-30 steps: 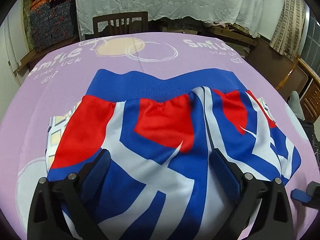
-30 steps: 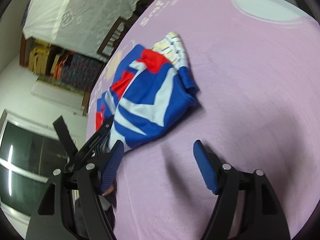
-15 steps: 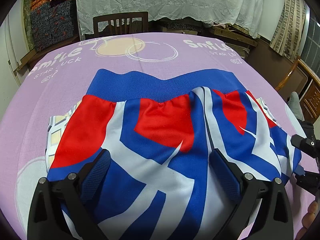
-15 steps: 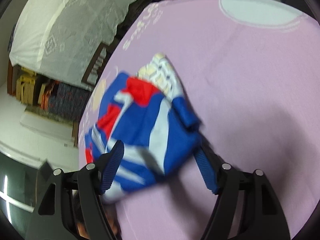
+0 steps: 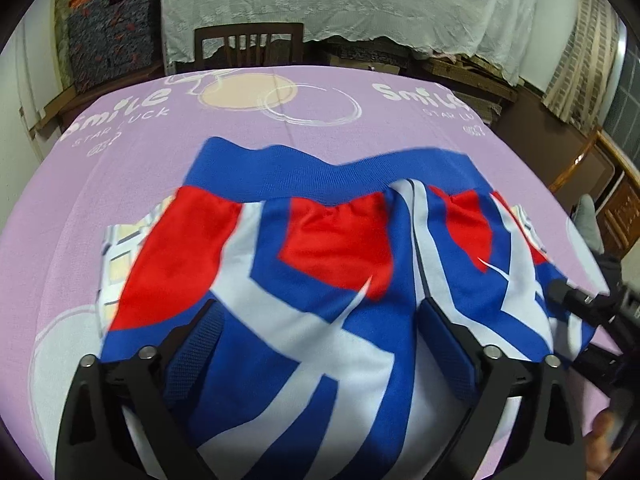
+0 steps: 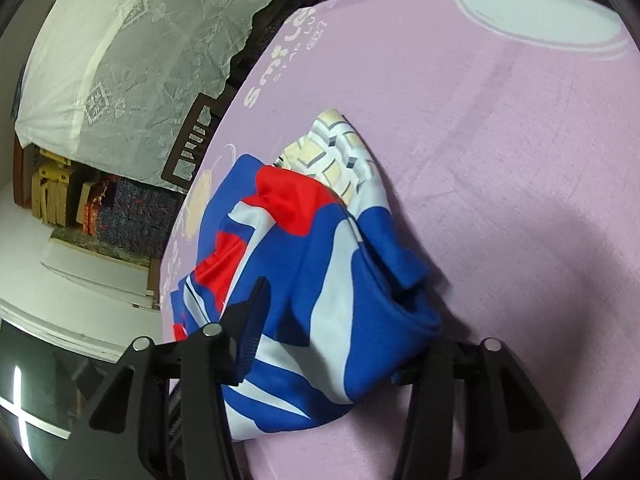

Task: Fold large clothes
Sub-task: 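Press the folded hoodie flat with the right tool, then grasp the blue edge of the hoodie bundle with the right tool and lift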

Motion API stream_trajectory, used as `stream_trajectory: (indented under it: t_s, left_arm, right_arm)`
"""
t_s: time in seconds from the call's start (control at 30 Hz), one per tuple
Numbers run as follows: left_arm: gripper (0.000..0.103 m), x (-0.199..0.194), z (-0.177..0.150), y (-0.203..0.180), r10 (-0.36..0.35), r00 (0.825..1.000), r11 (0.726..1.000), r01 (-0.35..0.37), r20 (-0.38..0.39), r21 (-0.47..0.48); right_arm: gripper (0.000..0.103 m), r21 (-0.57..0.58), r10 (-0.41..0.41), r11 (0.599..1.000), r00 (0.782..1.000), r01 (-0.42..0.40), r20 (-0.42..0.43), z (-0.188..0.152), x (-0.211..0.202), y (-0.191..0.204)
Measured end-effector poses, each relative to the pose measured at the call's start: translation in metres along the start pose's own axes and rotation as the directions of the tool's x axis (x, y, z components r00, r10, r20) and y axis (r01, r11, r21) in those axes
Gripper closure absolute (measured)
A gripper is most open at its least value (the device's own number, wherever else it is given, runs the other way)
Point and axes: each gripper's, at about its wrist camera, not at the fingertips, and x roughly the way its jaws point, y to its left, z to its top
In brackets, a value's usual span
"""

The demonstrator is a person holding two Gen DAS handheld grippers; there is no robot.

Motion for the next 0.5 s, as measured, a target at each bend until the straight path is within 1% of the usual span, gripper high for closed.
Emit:
stream_trajectory:
  t_s: [0.07,0.13,0.17,0.23,0.27,0.3,0.33,0.37,0.4,0.43,0.47,0.5]
  left_arm:
    - [0.008,-0.003,0.002,0.004,-0.019,1.000,1.000,0.019,0.000,-0.016]
    - [0.008,0.001,0.003,0.004,-0.011,1.000,1.000,0.011,-0.009,-0.010]
    - [0.006,0.005,0.002,0.003,0.000,1.000,1.000,0.000,-0.012,0.004]
    - [0.005,0.009,-0.002,-0.007,0.056,0.998,0.997,-0.057,0.005,0.060]
    - [0.004,0.010,-0.002,-0.010,0.072,0.997,0.995,-0.072,0.006,0.065]
    - [0.004,0.010,-0.001,-0.008,0.067,0.998,0.996,-0.067,0.003,0.057]
    - [0.004,0.010,-0.001,-0.007,0.061,0.998,0.997,-0.061,0.001,0.052]
    - [0.004,0.011,-0.001,-0.006,0.060,0.998,0.997,-0.060,0.001,0.052]
    - [0.004,0.011,-0.001,-0.006,0.060,0.998,0.997,-0.060,0.001,0.052]
    - [0.003,0.011,-0.001,-0.006,0.061,0.998,0.997,-0.061,0.001,0.052]
    - [0.003,0.011,-0.001,-0.006,0.062,0.998,0.997,-0.062,0.001,0.052]
    - [0.003,0.011,-0.001,-0.006,0.060,0.998,0.997,-0.060,0.001,0.051]
  right_arm:
    - [0.055,-0.033,-0.008,0.999,1.000,0.009,0.023,-0.004,0.000,0.003]
    - [0.055,-0.052,-0.011,0.999,0.999,0.013,0.038,-0.006,0.001,0.004]
    - [0.054,-0.074,-0.022,0.997,0.999,0.025,0.043,-0.006,0.003,0.008]
    - [0.053,-0.100,-0.038,0.994,0.998,0.042,0.044,-0.006,0.007,0.013]
    - [0.053,-0.110,-0.042,0.993,0.998,0.046,0.041,-0.006,0.009,0.014]
    - [0.055,-0.120,-0.049,0.991,0.998,0.054,0.039,-0.005,0.010,0.016]
    - [0.065,-0.131,-0.063,0.989,0.997,0.067,0.037,-0.005,0.011,0.016]
    - [0.072,-0.135,-0.077,0.988,0.997,0.081,0.033,-0.006,0.012,0.014]
    - [0.078,-0.128,-0.071,0.989,0.997,0.074,0.031,-0.005,0.013,0.012]
    - [0.083,-0.117,-0.066,0.991,0.998,0.068,0.024,-0.003,0.014,0.010]
    - [0.085,-0.099,-0.055,0.994,0.998,0.056,0.012,-0.001,0.015,0.008]
    - [0.089,-0.093,-0.054,0.994,0.999,0.054,0.009,0.001,0.015,0.007]
